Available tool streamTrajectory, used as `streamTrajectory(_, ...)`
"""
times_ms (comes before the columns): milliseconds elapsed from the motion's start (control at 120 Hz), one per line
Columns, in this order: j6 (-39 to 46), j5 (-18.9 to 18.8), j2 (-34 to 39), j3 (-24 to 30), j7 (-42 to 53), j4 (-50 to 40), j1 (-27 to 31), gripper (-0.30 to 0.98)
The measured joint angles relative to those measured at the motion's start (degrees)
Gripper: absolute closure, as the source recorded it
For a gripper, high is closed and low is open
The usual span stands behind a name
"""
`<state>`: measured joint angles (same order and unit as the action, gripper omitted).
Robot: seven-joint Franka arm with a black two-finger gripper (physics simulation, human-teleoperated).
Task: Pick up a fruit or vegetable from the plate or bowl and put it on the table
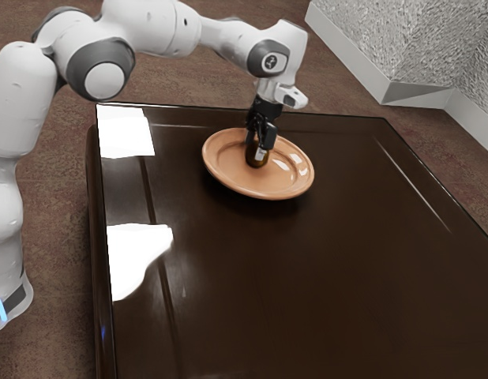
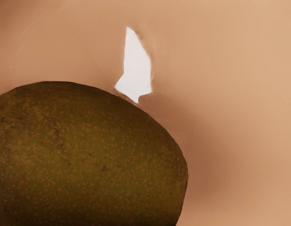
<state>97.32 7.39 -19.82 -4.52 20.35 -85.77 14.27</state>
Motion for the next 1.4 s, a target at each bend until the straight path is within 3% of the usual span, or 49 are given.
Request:
streamTrajectory(308,2.58,-0.09,-1.92,-1.4,0.94,0.05,0.01,0.0)
streamTrajectory(417,2.92,-0.19,-2.04,-1.6,0.98,0.12,0.03,0.19)
streamTrajectory(742,3.29,-1.23,-2.21,-1.63,0.96,1.87,0.0,0.41)
streamTrajectory(1058,4.17,-2.1,-4.02,-1.6,0.89,15.17,0.03,0.43)
streamTrajectory(1208,8.46,0.06,-10.84,-1.26,0.81,26.94,-0.08,0.4)
streamTrajectory(1400,17.71,2.86,-13.64,-1.18,0.68,28.97,-1.11,0.39)
